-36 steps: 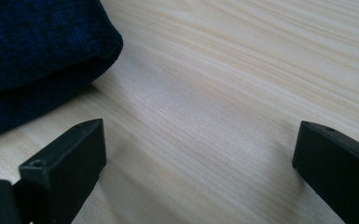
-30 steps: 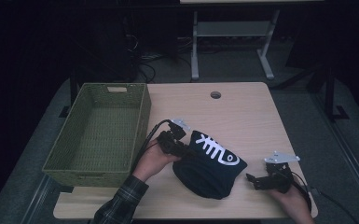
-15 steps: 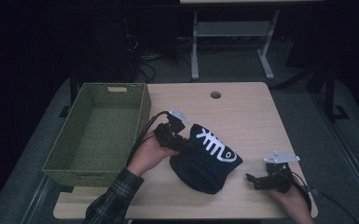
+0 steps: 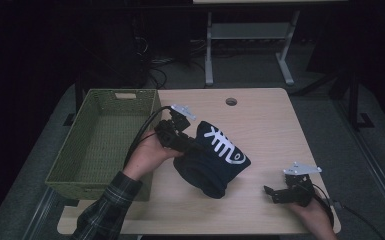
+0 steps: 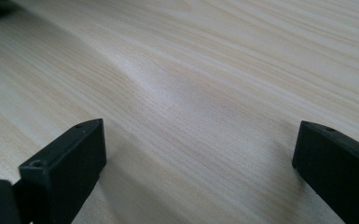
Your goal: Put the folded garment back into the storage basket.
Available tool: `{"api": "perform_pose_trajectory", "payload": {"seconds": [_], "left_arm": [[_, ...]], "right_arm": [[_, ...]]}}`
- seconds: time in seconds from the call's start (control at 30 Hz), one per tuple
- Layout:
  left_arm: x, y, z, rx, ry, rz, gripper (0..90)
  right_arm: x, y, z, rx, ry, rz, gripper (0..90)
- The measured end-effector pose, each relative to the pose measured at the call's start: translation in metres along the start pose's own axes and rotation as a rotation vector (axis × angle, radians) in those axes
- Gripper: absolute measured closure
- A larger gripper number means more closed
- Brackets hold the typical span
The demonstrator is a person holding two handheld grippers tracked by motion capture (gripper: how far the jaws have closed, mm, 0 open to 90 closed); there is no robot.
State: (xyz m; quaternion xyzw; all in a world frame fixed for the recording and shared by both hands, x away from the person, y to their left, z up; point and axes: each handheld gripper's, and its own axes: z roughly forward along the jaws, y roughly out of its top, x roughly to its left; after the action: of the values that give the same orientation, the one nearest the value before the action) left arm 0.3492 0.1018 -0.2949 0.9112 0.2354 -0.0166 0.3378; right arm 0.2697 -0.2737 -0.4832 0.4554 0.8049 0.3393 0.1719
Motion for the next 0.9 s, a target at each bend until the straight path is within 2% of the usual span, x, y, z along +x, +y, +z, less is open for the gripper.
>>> {"api": "perform_pose_trajectory", "payload": {"seconds": [0.13,0.5,0.9], "left_arm": [[0.003,0.002,-0.015,0.013,-0.004,-0.009,72.6],[0.011,0.008,-0.068,0.007,0.005,-0.036,72.4],[0.023,0.001,-0.111,0.001,0.023,-0.086,72.4]], "right_arm": [[0.000,0.000,0.000,-0.002,0.000,-0.001,2.4],[0.000,0.000,0.000,-0.001,-0.001,0.000,2.4],[0.000,0.000,0.000,-0.004,-0.002,0.002,2.4]]}}
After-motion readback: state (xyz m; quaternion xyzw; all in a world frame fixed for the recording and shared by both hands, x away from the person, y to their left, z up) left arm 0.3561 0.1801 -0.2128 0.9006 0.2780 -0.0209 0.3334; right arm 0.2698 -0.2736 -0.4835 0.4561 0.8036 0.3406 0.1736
